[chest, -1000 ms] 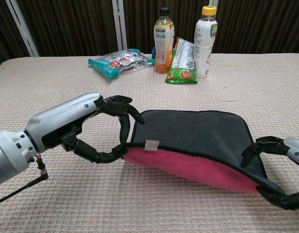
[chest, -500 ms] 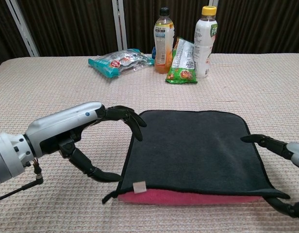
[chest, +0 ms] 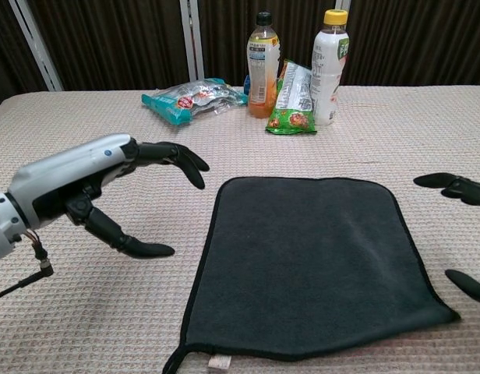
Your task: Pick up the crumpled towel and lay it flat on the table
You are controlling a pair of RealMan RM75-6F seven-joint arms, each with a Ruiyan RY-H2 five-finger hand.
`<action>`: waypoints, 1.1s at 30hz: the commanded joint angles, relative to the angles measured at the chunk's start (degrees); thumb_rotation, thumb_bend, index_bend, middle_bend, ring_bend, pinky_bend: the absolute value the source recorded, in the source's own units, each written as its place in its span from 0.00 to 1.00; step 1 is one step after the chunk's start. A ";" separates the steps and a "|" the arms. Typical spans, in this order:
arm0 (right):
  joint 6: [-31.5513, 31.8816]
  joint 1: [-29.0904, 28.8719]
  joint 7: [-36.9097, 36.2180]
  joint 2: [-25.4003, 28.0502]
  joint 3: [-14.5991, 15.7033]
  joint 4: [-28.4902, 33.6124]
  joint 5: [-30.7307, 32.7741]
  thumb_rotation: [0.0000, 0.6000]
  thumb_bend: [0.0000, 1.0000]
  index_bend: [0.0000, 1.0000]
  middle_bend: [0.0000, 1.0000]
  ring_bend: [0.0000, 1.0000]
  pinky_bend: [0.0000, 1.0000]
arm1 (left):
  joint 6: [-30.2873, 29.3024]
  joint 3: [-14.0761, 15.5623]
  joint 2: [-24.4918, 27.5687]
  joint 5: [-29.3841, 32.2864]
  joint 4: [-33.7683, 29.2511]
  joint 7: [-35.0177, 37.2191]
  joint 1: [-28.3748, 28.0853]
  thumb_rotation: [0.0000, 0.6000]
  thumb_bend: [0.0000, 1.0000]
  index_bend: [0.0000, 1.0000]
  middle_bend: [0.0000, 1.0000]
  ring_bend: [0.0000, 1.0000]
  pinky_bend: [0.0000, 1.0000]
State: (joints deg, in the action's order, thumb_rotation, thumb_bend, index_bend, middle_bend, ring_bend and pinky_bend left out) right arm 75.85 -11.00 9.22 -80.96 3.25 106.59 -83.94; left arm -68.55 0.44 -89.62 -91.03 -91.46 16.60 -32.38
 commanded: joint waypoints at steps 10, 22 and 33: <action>1.25 0.90 -3.31 2.74 -2.21 -2.88 2.05 1.00 0.41 0.00 0.02 0.00 0.00 | -5.22 -0.19 4.56 1.23 -0.17 -0.77 4.27 1.00 0.19 0.29 0.15 0.00 0.00; 2.14 1.40 -4.99 7.38 -4.01 -8.65 2.70 1.00 0.35 0.00 0.01 0.00 0.00 | -17.34 3.58 15.86 4.50 -6.75 -20.79 16.18 1.00 0.02 0.07 0.03 0.00 0.00; 11.41 5.11 -4.51 4.54 -6.32 -12.86 1.43 1.00 0.33 0.00 0.00 0.00 0.00 | -25.23 4.44 18.68 6.50 -2.70 -24.04 24.62 1.00 0.02 0.05 0.01 0.00 0.00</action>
State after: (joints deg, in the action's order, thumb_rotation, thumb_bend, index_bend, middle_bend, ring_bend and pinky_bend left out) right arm 84.28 -7.20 4.87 -74.84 -2.17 94.87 -81.66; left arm -92.98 4.99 -71.03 -85.03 -95.36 -7.80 -8.64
